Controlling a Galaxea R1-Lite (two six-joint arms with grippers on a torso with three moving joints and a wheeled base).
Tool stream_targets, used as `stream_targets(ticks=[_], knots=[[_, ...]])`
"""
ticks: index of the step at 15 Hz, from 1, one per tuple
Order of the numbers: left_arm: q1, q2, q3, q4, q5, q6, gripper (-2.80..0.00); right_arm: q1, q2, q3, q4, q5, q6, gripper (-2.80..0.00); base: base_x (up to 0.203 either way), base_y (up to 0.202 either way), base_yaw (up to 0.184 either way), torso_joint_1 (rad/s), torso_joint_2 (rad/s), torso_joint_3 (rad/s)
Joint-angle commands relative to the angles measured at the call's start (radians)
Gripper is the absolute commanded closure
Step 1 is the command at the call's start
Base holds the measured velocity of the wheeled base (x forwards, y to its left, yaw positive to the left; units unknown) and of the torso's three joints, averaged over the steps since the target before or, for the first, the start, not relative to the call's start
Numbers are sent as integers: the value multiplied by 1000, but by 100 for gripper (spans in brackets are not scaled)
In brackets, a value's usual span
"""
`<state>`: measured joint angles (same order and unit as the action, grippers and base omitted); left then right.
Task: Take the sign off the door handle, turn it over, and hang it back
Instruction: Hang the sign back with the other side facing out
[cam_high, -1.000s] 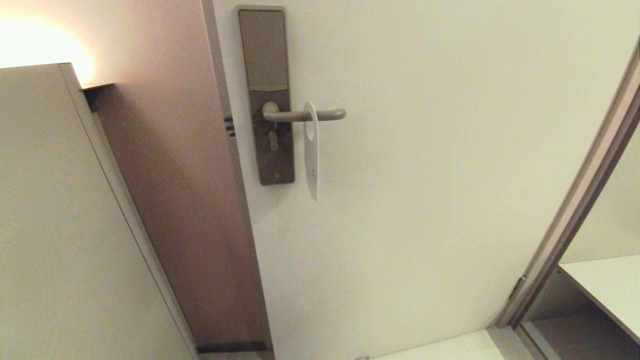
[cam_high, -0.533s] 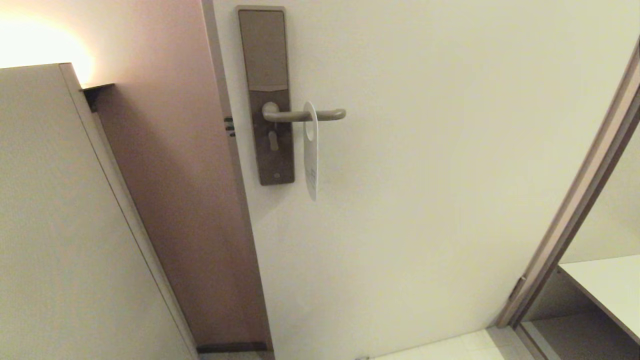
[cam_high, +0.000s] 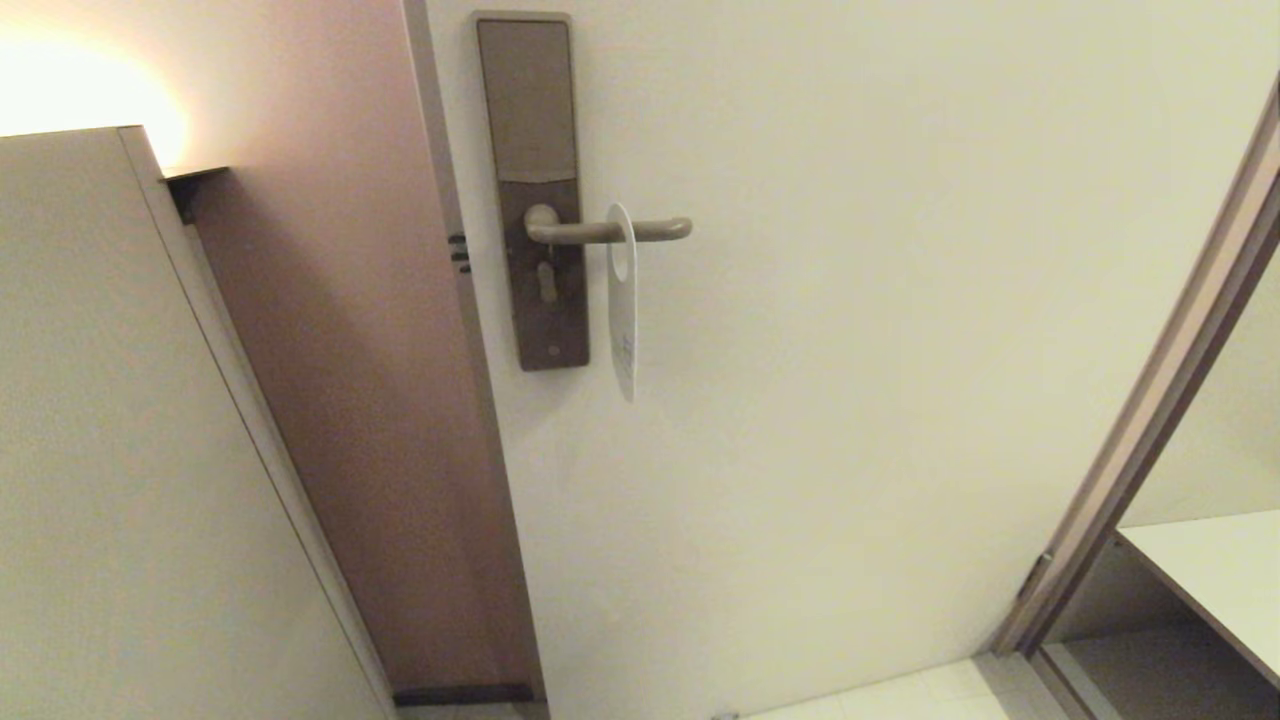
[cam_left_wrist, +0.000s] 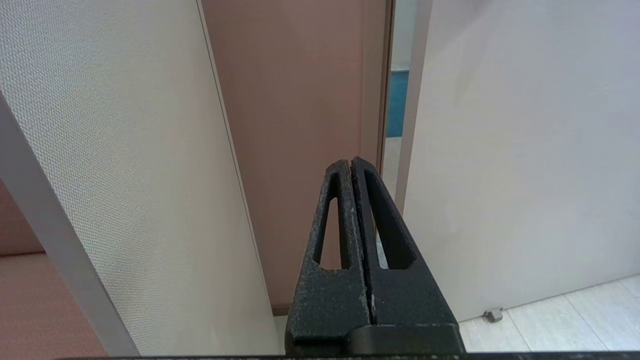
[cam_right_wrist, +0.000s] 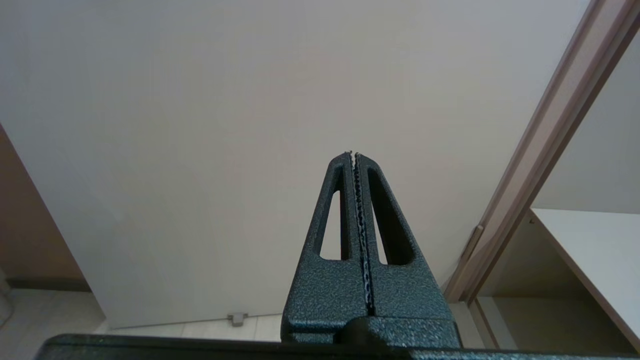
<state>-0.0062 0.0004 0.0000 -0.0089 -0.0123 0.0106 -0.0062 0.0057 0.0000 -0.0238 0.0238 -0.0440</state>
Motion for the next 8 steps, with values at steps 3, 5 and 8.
stream_targets(ticks=[3, 5, 8], knots=[[0, 0, 0, 0, 0, 0, 0, 0, -4, 0, -1, -1, 0, 0, 0, 0, 0, 0, 0, 0], [0, 0, 0, 0, 0, 0, 0, 0, -4, 0, -1, 1, 0, 0, 0, 0, 0, 0, 0, 0], [0, 0, 0, 0, 0, 0, 0, 0, -4, 0, -1, -1, 0, 0, 0, 0, 0, 0, 0, 0]])
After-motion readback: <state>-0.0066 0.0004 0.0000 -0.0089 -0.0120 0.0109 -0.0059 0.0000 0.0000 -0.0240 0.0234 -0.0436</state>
